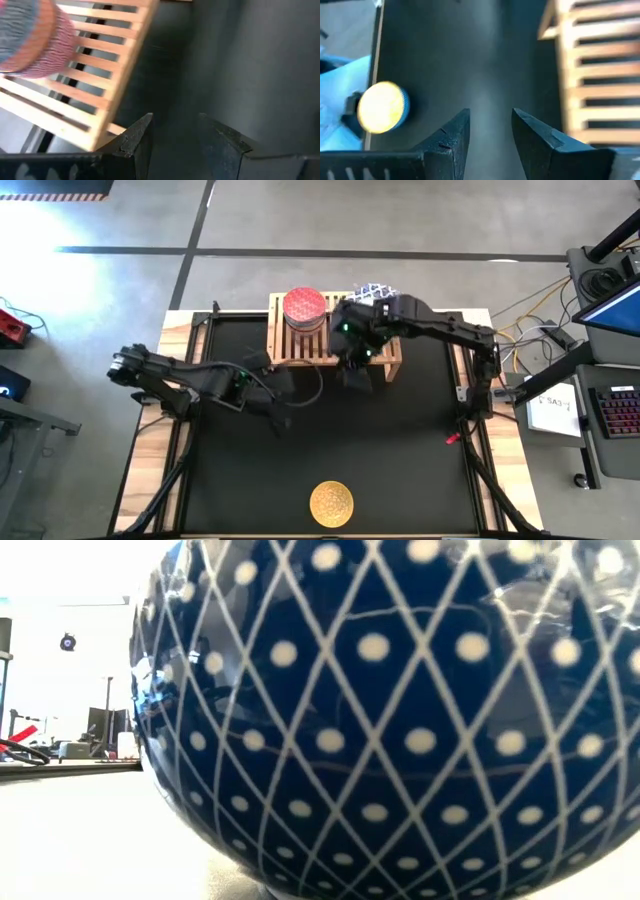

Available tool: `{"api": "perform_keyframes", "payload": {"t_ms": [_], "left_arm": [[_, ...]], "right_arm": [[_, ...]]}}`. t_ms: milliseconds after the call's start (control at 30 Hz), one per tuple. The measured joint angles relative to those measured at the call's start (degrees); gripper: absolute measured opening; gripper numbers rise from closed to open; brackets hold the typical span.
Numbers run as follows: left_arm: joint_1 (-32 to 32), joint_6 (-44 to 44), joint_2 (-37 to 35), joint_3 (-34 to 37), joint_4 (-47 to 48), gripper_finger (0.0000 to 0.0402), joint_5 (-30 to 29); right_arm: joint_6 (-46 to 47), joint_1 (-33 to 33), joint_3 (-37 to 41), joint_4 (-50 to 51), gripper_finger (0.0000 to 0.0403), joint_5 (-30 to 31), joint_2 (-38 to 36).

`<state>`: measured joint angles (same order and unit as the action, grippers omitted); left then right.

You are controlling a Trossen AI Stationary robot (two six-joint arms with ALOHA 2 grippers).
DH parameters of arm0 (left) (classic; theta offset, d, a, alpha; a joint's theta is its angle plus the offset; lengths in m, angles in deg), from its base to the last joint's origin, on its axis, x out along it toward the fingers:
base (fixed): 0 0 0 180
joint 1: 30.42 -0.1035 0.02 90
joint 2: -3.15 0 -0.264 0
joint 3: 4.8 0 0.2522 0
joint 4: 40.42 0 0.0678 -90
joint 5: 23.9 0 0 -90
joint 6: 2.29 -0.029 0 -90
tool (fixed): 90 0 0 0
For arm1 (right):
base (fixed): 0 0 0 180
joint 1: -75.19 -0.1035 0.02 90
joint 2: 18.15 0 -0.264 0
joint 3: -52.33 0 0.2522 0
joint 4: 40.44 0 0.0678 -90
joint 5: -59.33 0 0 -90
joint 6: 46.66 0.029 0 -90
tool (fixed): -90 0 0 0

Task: Place and stack bowls onto a shelf
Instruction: Stack the blue patterned bowl on top of the gray patterned bowl on the shelf

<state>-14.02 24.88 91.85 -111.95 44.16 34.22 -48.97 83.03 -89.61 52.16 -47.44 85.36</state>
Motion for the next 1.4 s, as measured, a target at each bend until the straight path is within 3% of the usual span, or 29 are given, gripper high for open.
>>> {"api": "perform_keyframes", "payload": {"t_ms": [300, 400, 533, 967, 1400], "left_arm": [[5.44, 5.21, 4.13, 7.08, -10.07, 0.0138, 2.66], [7.5, 6.83, 6.76, 7.68, -13.96, 0.0138, 3.26], [10.11, 8.0, 10.92, 7.7, -18.69, 0.0138, 6.13], [13.01, 10.88, 23.95, 3.24, -23.26, 0.0138, 10.85], [16.31, 10.75, 25.4, 0.63, -29.05, 0.0138, 11.46]], "right_arm": [[8.27, -10.86, 0.09, 8.98, 0.0132, 0.76, -0.11], [10.17, -15.34, 0.19, 10.73, 0.0132, 5.65, -0.11], [13.61, -20.87, 0.99, 11.15, 0.0136, 11.71, -0.15], [32.31, -32.5, 2.31, 11.18, 0.015, 18.17, -0.31], [43.68, -39.33, 2.49, 11.19, 0.0151, 20.45, -0.31]]}}
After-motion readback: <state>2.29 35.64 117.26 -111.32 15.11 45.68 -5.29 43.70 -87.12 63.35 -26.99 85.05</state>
